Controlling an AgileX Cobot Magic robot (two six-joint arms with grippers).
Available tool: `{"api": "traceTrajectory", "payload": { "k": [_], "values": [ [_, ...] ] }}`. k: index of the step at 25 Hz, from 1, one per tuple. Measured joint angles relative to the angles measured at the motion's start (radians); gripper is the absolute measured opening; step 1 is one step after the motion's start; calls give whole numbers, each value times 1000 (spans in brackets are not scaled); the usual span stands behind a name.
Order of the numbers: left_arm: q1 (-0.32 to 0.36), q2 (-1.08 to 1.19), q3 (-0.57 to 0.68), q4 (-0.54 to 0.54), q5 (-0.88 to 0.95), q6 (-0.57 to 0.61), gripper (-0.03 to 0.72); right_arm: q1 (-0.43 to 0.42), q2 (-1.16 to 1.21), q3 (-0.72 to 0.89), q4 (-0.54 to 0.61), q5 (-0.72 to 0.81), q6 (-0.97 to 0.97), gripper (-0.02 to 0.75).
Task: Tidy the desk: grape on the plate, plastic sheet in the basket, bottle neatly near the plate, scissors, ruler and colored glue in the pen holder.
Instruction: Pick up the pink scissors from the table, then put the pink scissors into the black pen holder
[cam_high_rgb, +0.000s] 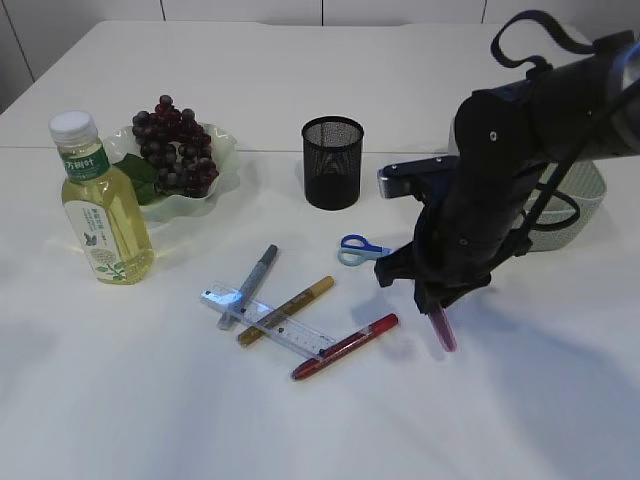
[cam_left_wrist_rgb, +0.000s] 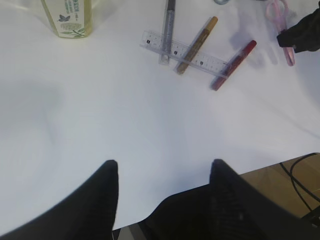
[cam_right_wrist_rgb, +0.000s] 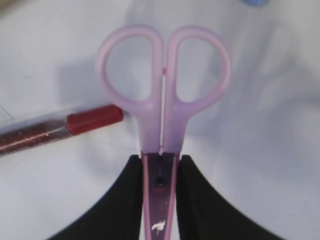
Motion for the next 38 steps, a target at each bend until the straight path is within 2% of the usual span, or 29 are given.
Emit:
{"api": "traceTrajectory", "payload": {
  "k": [10, 23, 38],
  "values": [
    [0, 0, 0, 0, 0, 0, 423, 0, -133, 0, 0, -103, -23, 153],
    [0, 0, 0, 0, 0, -2, 419, 0, -145, -56, -8, -289, -27, 153],
    [0, 0, 0, 0, 0, -2, 417, 0, -135, -116, -14, -664, -27, 153]
  ]
}}
